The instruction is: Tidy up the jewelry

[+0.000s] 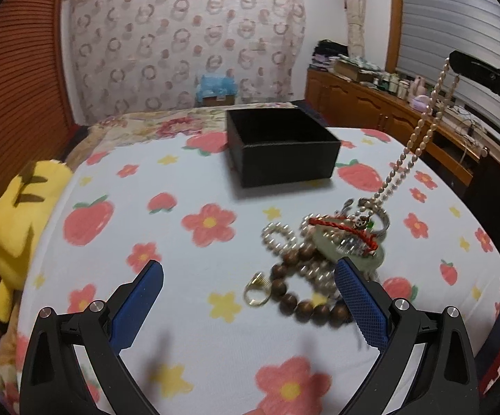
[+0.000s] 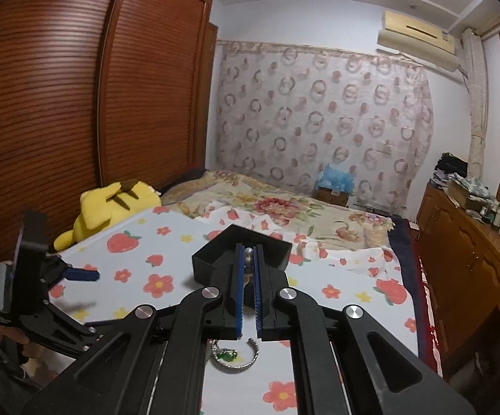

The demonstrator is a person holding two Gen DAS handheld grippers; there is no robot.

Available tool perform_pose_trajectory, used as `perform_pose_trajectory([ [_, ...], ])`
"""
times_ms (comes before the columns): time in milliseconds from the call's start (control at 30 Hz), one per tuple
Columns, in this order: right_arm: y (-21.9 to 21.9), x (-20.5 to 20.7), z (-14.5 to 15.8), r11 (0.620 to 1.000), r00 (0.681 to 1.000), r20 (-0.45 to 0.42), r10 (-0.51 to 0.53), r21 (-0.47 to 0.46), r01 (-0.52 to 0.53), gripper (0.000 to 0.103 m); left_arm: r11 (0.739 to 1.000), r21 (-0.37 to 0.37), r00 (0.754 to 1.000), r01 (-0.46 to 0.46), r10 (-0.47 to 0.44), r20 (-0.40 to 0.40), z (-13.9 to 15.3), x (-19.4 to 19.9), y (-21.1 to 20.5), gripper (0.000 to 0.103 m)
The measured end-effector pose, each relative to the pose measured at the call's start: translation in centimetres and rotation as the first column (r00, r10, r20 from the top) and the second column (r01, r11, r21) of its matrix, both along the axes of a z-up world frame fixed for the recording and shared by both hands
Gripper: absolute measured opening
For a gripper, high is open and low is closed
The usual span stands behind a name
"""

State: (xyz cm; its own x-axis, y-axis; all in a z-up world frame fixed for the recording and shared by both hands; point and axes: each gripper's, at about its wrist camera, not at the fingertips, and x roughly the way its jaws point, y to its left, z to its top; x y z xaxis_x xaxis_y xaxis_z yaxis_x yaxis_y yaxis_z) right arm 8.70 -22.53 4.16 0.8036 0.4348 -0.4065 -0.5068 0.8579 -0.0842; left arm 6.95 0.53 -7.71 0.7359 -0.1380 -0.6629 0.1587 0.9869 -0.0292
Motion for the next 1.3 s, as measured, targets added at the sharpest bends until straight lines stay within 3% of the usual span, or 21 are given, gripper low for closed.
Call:
perform_pose_trajectory([
  [167, -1.0, -0.4, 0.9, 1.000, 0.999, 0.029, -0.015, 0.008, 0.015, 0.006, 0.996, -0.072, 0.998, 0.060, -0.062, -0.027, 0.2, 2.3, -0.7, 0.094],
  [533, -2.6, 0.2, -0.4, 0.998, 0.998, 0.000, -0.063, -0.008, 0.063, 0.006, 0.968, -0.217, 0.972, 0.125, -0.163, -0.166, -1.3, 6.7, -1.9, 0.049],
  [900, -1.9, 0.5, -2.3, 0.999, 0.998, -0.034, -0.051, -0.016, 0.050, 0.006, 0.949, -0.295, 0.947, 0.113, -0.193, -0.257, -3.1, 8.7, -2.2, 0.020],
  [967, -2.0, 0.6, -2.4, 0.999, 0.998, -0.037, -0.052, -0.017, 0.051, 0.006, 0.945, -0.307, 0.945, 0.118, -0.202, -0.259, -3.2, 8.7, -2.1, 0.009],
  [1067, -2.0, 0.6, -2.7, 0.998, 0.998, -0.043, -0.054, -0.018, 0.053, 0.006, 0.948, -0.295, 0.950, 0.122, -0.198, -0.243, -2.8, 8.5, -2.2, 0.003],
  [1300, -2.0, 0.8, -2.7, 0.998, 0.998, -0.043, -0.053, -0.018, 0.053, 0.006, 0.956, -0.253, 0.968, 0.147, -0.192, -0.162, -0.6, 8.0, -2.5, 0.002],
])
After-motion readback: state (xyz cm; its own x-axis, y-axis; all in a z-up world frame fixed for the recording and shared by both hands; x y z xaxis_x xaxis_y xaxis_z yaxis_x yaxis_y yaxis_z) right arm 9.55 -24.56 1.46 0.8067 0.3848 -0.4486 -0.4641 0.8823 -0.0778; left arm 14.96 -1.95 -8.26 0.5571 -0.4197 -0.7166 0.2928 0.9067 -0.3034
